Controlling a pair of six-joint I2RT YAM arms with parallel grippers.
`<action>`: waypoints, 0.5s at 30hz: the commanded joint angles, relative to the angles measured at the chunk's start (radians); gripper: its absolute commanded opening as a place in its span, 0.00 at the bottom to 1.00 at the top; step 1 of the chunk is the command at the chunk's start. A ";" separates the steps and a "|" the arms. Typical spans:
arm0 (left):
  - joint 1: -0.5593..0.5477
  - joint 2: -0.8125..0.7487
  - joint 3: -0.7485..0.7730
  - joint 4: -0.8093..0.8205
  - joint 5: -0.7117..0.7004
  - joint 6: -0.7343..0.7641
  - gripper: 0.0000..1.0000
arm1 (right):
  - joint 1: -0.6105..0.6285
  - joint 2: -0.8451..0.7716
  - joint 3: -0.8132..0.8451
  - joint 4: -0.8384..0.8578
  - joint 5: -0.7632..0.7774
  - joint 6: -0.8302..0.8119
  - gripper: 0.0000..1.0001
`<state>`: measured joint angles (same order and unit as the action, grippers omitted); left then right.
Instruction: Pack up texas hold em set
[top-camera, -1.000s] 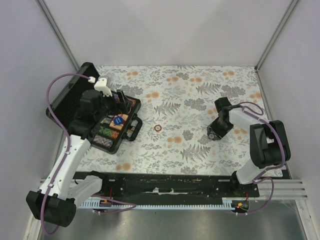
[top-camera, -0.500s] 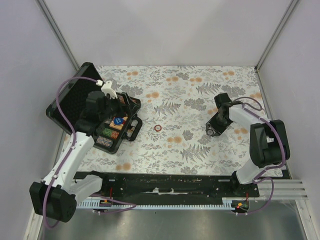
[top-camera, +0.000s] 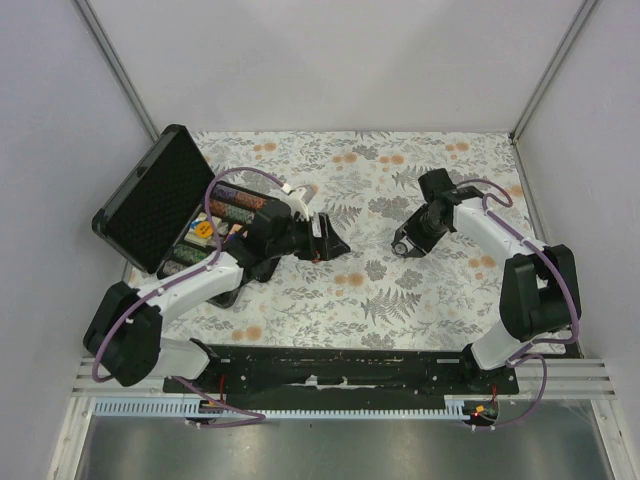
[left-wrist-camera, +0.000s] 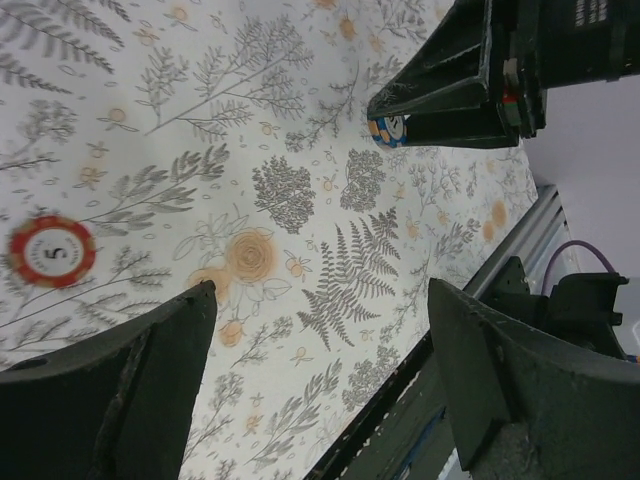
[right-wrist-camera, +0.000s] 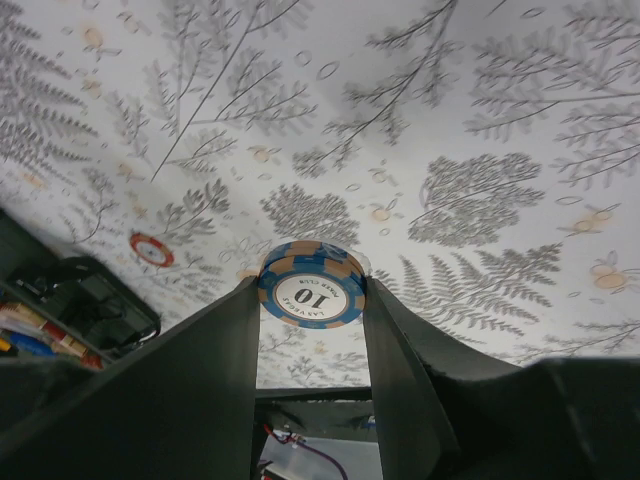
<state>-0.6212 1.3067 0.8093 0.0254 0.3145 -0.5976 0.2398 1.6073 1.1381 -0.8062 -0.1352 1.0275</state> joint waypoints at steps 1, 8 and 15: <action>-0.061 0.103 0.044 0.200 -0.020 -0.120 0.91 | 0.055 -0.043 0.098 -0.039 -0.057 0.080 0.29; -0.100 0.215 0.030 0.413 -0.037 -0.221 0.91 | 0.105 -0.037 0.173 -0.082 -0.093 0.140 0.28; -0.124 0.279 0.048 0.521 -0.054 -0.222 0.92 | 0.147 -0.020 0.219 -0.099 -0.122 0.175 0.28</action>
<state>-0.7345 1.5528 0.8112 0.4187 0.2863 -0.7780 0.3660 1.6020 1.2961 -0.8810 -0.2321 1.1614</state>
